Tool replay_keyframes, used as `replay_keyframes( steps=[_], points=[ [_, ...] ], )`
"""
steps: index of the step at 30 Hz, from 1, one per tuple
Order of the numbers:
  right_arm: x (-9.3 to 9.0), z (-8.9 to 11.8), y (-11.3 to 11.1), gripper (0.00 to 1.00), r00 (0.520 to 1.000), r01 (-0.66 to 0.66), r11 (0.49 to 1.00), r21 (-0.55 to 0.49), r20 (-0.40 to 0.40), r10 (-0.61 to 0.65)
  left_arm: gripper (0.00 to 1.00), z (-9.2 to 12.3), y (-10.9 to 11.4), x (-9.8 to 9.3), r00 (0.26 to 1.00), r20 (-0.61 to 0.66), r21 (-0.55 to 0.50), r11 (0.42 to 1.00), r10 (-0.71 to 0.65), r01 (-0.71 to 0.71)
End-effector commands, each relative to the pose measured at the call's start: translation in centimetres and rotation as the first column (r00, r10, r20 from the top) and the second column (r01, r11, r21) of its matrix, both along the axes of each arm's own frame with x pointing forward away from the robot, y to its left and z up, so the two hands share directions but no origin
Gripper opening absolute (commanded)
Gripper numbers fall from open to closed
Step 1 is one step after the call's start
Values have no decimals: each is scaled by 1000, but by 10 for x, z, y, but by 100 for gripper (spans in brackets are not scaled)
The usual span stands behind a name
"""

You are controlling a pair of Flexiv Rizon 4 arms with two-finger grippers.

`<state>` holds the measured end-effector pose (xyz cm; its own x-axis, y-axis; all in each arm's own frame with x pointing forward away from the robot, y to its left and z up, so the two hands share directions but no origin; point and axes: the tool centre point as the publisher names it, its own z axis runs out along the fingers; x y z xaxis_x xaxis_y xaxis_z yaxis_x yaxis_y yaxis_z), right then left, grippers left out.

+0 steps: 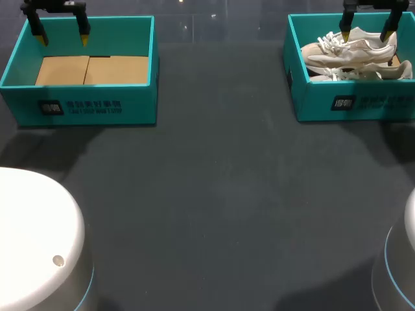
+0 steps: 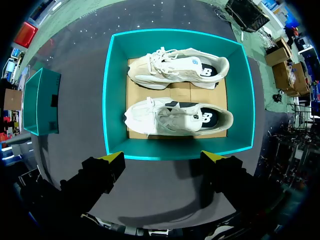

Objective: Take the shoe out of the shoebox, open the shoe tongue, remove and reinsert the insole, then place the shoe into the shoebox

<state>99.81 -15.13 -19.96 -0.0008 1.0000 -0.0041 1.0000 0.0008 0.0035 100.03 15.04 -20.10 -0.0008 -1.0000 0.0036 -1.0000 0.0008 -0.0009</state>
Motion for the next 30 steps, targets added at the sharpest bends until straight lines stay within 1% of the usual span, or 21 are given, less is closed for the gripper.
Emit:
replay_keyframes(
  steps=[1, 4, 7, 11, 18, 26, 30],
  points=[
    [0, 0, 0, 100, 1000, 0, 1000, 0, -1, 0, 100, 0, 0, 0, 1000, 0, 1, 1000, 0, 0],
    [1, -1, -1, 100, 1000, -1, 1000, -4, 0, 1, 100, 0, 0, 0, 1000, 0, 1, 1000, 0, 0],
    [-1, -3, -8, 100, 1000, -8, 1000, -2, 15, 8, 100, 0, 0, 0, 1000, 0, 1, 1000, 0, 0],
    [-3, -9, -25, 100, 1000, 7, 1000, -17, 28, -7, 100, 0, 0, 0, 1000, 0, 1, 1000, 0, 0],
    [-6, -30, -52, 100, 998, 35, 999, -18, 46, -34, 100, 0, 0, 0, 1000, 0, 1, 1000, 0, 0],
    [-2, -44, -67, 100, 997, 51, 998, -28, 58, -49, 100, 0, 0, 0, 1000, 0, 1, 1000, 0, 0],
    [0, -50, -73, 100, 994, 62, 998, -25, 91, -59, 100, 0, 0, 0, 1000, 0, 1, 1000, 0, 0]
  ],
)
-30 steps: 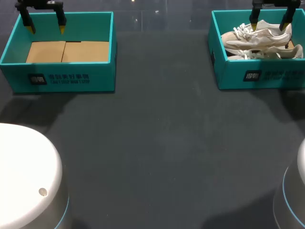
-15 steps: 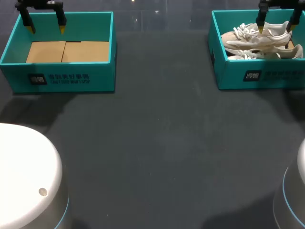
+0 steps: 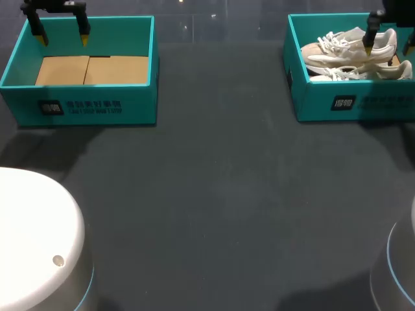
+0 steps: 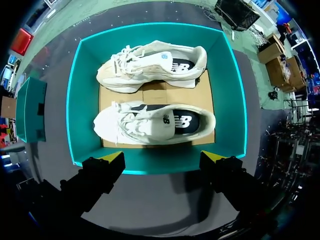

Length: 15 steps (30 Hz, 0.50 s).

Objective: Take the shoe out of the shoebox, open the shoe tongue, remove and reinsert the insole, then place the shoe into the shoebox

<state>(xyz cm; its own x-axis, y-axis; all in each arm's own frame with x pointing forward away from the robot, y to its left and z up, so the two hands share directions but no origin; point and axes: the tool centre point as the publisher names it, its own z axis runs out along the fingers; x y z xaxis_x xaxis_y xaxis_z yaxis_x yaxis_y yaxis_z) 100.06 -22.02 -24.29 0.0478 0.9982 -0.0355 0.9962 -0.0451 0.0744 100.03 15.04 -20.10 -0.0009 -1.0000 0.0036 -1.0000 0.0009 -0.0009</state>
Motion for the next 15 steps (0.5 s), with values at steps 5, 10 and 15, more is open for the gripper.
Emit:
replay_keyframes(
  steps=[5, 10, 15],
  points=[
    [-2, -6, -7, 100, 999, 41, 999, 17, 8, -41, 100, 0, 0, 0, 1000, 0, 1, 1000, 0, 0],
    [-2, -6, -7, 100, 999, 41, 999, 17, 8, -41, 100, 0, 0, 0, 1000, 0, 1, 1000, 0, 0],
    [1, -9, -10, 100, 1000, 29, 998, 50, -7, -29, 100, 0, 0, 0, 1000, 0, 1, 1000, 0, 0]
  ],
)
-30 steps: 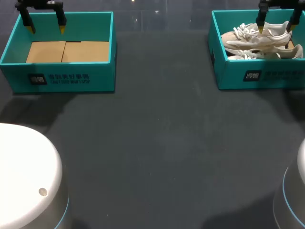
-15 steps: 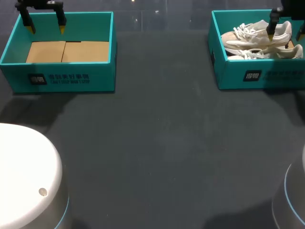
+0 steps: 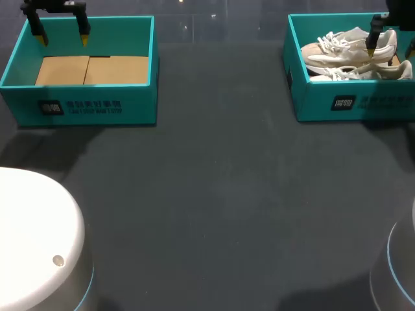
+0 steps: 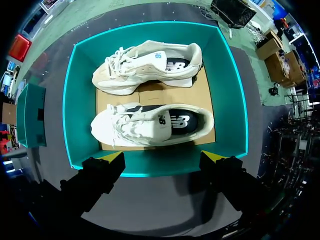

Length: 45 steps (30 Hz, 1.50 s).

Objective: Take the shoe out of the shoebox, open the shoe tongue, remove and reinsert the insole, then place the shoe into the shoebox

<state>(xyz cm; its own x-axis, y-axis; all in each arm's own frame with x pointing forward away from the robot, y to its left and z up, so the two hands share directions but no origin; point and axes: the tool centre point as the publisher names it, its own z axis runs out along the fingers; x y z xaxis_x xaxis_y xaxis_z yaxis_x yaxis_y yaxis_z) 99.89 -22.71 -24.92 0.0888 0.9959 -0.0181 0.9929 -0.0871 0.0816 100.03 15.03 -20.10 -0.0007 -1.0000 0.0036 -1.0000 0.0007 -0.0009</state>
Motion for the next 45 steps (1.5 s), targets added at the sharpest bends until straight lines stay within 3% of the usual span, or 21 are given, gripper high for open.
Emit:
replay_keyframes(
  steps=[1, 8, 19, 21, 31, 41, 45],
  points=[
    [4, -4, -5, 100, 1000, -1, 1000, 16, -11, 1, 100, 0, 0, 0, 1000, 0, 1, 1000, 0, 0],
    [15, -11, -28, 100, 999, 46, 998, -50, 26, -45, 100, 0, 0, 0, 1000, 0, 1, 1000, 0, 0],
    [29, -33, -59, 100, 997, 74, 992, -98, 14, -73, 100, 0, 0, 0, 1000, 0, 1, 1000, 0, 0],
    [30, -36, -62, 85, 997, 76, 992, -98, 12, -75, 100, 0, 0, 0, 1000, 0, 1, 1000, 0, 0],
    [35, -54, -76, 83, 994, 107, 988, -114, -3, -108, 100, 0, 0, 0, 1000, 0, 1, 1000, 0, 0],
    [41, -70, -90, 62, 996, 92, 988, -126, -1, -92, 100, 0, 0, 0, 1000, 0, 1, 1000, 0, 0],
    [40, -73, -94, 64, 997, 76, 989, -128, -1, -77, 100, 0, 0, 0, 1000, 0, 1, 1000, 0, 0]
  ],
)
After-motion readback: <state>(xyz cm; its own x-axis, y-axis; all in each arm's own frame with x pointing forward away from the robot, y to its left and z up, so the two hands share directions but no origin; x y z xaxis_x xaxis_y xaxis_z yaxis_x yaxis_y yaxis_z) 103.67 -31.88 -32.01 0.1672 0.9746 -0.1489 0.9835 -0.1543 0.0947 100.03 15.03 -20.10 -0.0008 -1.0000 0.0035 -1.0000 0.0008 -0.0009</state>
